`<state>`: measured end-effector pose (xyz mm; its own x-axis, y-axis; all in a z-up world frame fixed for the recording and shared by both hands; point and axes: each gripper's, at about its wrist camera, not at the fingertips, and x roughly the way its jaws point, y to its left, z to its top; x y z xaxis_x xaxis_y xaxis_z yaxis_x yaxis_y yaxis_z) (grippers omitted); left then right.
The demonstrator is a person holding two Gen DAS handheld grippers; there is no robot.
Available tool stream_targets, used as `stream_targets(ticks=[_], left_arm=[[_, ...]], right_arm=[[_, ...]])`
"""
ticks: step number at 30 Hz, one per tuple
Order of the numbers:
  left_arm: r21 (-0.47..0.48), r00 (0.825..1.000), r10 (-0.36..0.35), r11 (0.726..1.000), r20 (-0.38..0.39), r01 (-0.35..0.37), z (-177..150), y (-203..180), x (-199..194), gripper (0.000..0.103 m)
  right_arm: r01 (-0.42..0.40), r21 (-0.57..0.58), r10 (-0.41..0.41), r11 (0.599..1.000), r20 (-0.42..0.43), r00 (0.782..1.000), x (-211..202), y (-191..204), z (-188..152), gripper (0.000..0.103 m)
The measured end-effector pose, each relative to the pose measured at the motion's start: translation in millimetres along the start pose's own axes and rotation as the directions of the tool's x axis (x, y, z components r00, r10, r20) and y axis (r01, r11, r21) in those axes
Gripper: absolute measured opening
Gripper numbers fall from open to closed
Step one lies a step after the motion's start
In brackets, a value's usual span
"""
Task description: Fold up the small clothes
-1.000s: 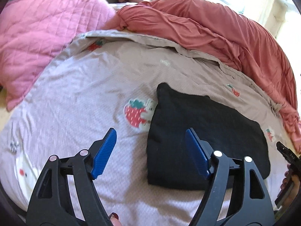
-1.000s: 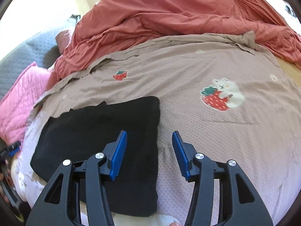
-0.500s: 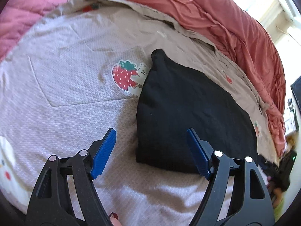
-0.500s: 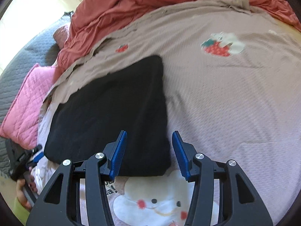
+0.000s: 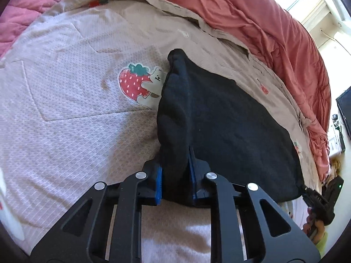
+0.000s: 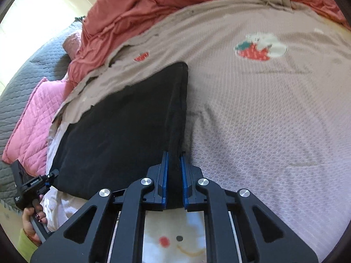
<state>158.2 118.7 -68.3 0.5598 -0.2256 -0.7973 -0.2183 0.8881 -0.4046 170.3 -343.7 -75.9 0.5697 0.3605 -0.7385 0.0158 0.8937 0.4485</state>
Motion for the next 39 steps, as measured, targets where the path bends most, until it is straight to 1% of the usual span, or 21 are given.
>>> stream_targets(ticks=[1,2,4,5,8,10,13,15,17,21,26,28,29,30,32,35,37,39], left_arm=[[0.002,1.0,-0.001,1.0,0.002,0.001,-2.3,0.4,-3.3,0.011],[0.011,1.0,0.005,1.0,0.001,-0.005,-4.0,0.8,-3.8,0.011],[0.031,0.999,0.038,0.999,-0.006,-0.037,-8.4,3.7,1.0,0.014],[0.021,0.999,0.042,0.999,-0.016,-0.041,-10.3,7.2,4.6,0.015],[-0.043,1.0,0.019,0.999,-0.023,-0.02,-12.3,19.5,10.7,0.021],[-0.054,1.0,0.011,0.998,-0.02,-0.012,-12.4,21.8,11.0,0.023],[-0.035,1.0,0.022,0.999,-0.012,-0.022,-12.1,20.4,10.4,0.024],[-0.038,1.0,0.021,0.999,-0.01,-0.021,-14.5,22.5,7.4,0.024],[-0.044,1.0,0.022,0.999,-0.01,-0.022,-14.1,22.5,7.0,0.025],[-0.035,0.999,0.037,0.999,-0.006,-0.038,-15.6,20.4,3.9,0.029],[-0.043,0.999,0.047,0.998,-0.013,-0.047,-15.6,21.2,-4.9,0.033],[-0.038,0.998,0.054,0.998,-0.011,-0.054,-15.2,19.3,-9.5,0.034],[-0.036,0.998,0.058,0.998,-0.011,-0.058,-14.9,18.6,-11.4,0.034],[-0.037,0.998,0.06,0.997,-0.014,-0.061,-14.4,18.3,-12.4,0.034],[-0.047,0.998,0.06,0.997,-0.022,-0.061,-13.1,18.7,-15.2,0.034],[-0.047,0.997,0.077,0.996,-0.019,-0.078,-13.0,19.5,-21.3,0.04],[-0.051,0.997,0.078,0.996,-0.01,-0.078,-12.1,20.0,-26.5,0.048],[-0.057,0.997,0.078,0.995,-0.004,-0.078,-10.9,21.1,-30.8,0.051]], right_arm=[[0.01,-0.005,-0.01,1.0,0.001,1.0,-0.2,0.1,-0.6,0.009],[0.036,-0.016,-0.036,0.999,-0.017,0.999,3.0,1.1,-3.4,0.009],[0.08,-0.029,-0.081,0.996,-0.052,0.995,13.5,0.0,-6.8,0.009],[0.091,-0.029,-0.093,0.995,-0.063,0.994,17.9,-0.9,-8.0,0.009],[0.112,-0.019,-0.113,0.994,-0.068,0.991,22.2,-5.8,-9.3,0.012],[0.131,-0.023,-0.132,0.991,-0.07,0.989,25.2,-8.5,-9.9,0.016],[0.134,-0.005,-0.134,0.991,-0.069,0.989,26.8,-13.4,-11.7,0.021],[0.148,-0.011,-0.149,0.989,-0.058,0.987,25.4,-13.4,-13.0,0.026],[0.158,-0.016,-0.158,0.987,-0.047,0.986,22.2,-12.9,-14.3,0.029],[0.191,-0.029,-0.192,0.981,-0.02,0.981,18.1,-9.7,-15.2,0.043],[0.186,-0.006,-0.185,0.983,0.013,0.983,9.7,-12.3,-17.1,0.051],[0.186,-0.007,-0.186,0.983,0.036,0.982,4.3,-10.3,-16.8,0.058],[0.189,-0.009,-0.188,0.982,0.047,0.981,1.6,-8.8,-16.6,0.067],[0.187,-0.014,-0.186,0.982,0.069,0.98,-2.8,-6.1,-16.3,0.072],[0.177,-0.044,-0.171,0.983,0.108,0.979,-10.0,2.0,-15.7,0.073],[0.179,-0.098,-0.164,0.979,0.146,0.976,-16.3,15.3,-17.5,0.082],[0.186,-0.132,-0.163,0.974,0.164,0.973,-18.2,23.7,-18.5,0.084],[0.202,-0.17,-0.17,0.964,0.188,0.967,-20.8,33.0,-21.2,0.09]])
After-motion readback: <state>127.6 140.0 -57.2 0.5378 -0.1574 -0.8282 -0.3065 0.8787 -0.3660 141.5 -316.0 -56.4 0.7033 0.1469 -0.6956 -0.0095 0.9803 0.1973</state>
